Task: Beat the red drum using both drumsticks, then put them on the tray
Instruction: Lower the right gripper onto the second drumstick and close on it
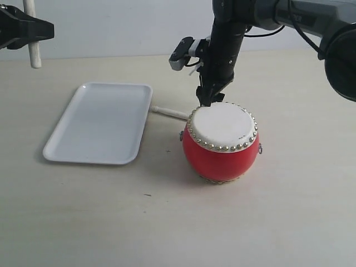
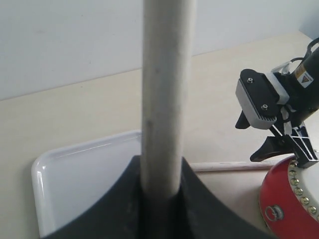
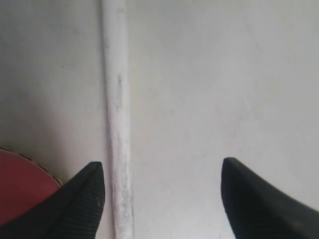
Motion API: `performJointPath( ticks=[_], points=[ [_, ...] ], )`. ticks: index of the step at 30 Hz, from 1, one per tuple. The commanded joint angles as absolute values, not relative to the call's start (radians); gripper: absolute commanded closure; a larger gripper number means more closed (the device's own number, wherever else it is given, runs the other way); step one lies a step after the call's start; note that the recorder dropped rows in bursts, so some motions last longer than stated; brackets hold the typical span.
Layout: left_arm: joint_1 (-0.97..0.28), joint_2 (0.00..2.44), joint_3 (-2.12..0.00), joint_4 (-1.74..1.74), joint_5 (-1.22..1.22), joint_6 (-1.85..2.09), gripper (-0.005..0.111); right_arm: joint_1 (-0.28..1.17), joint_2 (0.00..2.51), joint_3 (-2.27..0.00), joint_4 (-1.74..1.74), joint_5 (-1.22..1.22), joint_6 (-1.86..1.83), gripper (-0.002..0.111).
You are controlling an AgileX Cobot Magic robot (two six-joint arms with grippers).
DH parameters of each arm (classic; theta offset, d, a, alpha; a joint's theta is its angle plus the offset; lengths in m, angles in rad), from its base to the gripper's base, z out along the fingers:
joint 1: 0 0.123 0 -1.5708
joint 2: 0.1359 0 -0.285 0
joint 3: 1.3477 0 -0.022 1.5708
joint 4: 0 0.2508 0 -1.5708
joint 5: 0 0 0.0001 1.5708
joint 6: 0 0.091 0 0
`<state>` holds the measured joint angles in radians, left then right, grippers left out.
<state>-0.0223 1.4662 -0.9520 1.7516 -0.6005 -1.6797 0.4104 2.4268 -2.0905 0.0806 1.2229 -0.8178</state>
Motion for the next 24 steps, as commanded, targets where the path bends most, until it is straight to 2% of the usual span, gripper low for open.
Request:
performJointPath(
  ticks=[1, 24],
  points=[
    [-0.021, 1.459, -0.957, 1.744, -0.592, -1.677, 0.107, 0.407, 2.429, -2.086, 0.079, 1.221, -0.824, 0.045],
    [-0.021, 1.459, -0.957, 1.744, -0.607, -1.679, 0.107, 0.404, 2.427, -2.148, 0.173, 1.221, -0.837, 0.045]
  ],
)
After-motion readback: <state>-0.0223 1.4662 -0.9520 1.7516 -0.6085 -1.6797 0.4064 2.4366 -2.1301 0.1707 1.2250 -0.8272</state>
